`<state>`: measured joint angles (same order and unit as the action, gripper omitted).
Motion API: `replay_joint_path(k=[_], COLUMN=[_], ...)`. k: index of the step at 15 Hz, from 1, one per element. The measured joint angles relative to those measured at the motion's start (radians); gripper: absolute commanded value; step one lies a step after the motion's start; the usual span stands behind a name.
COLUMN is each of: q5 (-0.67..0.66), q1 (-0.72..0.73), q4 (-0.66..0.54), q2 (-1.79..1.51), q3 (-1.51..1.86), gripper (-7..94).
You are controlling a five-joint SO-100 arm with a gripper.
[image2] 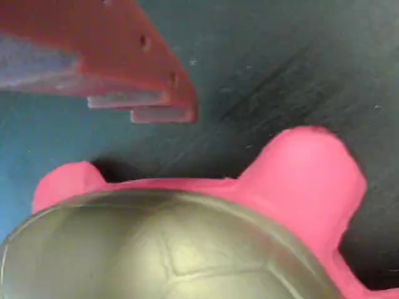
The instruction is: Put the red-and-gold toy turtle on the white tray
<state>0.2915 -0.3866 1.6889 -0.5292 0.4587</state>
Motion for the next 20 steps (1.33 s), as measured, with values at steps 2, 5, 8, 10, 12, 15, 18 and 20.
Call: replay_joint_path(k=[2,5,8,10,12,15,18,20], q5=[-0.009,-0.008,-0.006,-0.006,0.0,-0.009,-0.009,-0.009], q1=[-0.015,-0.017,-0.017,-0.017,-0.017,-0.026,-0.028,-0.028], q4=[0.002,-0.002,-0.003,-0.008,-0.011,-0.017,-0.038,-0.04], q2=[0.017,0.028,0.032,0.032,0.032,0.031,0.031,0.031], q3=[-0.012,-0.017,-0.018,-0.025,-0.028,-0.04,-0.04,-0.04], gripper=[67,66,57,51,35,9,0,0])
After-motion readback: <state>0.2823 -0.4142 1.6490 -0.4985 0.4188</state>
